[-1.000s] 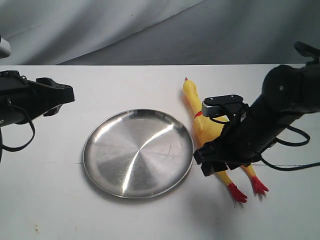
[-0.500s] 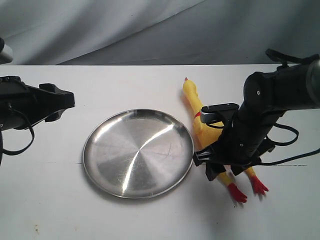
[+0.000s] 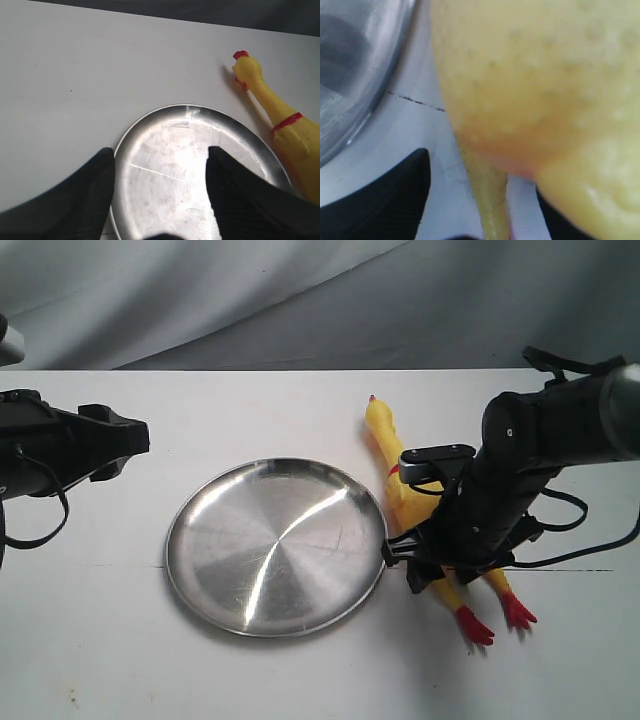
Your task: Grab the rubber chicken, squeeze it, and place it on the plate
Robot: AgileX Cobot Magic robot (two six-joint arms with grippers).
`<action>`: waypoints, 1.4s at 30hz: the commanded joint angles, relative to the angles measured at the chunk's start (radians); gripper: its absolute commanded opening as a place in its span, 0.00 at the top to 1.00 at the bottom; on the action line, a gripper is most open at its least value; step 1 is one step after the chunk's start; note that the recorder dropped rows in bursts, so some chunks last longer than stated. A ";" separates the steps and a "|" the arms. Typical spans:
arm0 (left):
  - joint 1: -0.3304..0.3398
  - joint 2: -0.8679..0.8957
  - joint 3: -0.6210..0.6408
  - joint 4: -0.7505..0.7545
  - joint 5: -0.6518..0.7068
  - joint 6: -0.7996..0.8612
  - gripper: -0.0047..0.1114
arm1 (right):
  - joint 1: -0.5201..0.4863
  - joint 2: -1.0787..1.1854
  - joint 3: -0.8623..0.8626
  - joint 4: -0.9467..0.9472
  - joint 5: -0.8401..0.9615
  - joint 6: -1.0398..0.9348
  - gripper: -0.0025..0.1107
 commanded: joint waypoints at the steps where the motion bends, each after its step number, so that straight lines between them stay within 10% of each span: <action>1: -0.004 0.002 -0.004 -0.007 -0.015 -0.003 0.50 | 0.004 0.026 -0.001 -0.003 -0.019 0.016 0.48; 9: -0.004 0.002 -0.004 -0.007 -0.015 -0.003 0.50 | 0.004 0.067 -0.001 -0.020 -0.013 0.018 0.64; 16: -0.004 0.002 -0.004 -0.007 -0.015 -0.003 0.50 | 0.004 0.076 -0.001 -0.025 0.020 -0.009 0.98; 42: -0.004 0.002 -0.004 -0.131 -0.073 -0.009 0.50 | 0.002 -0.375 -0.001 -0.010 -0.024 -0.084 0.98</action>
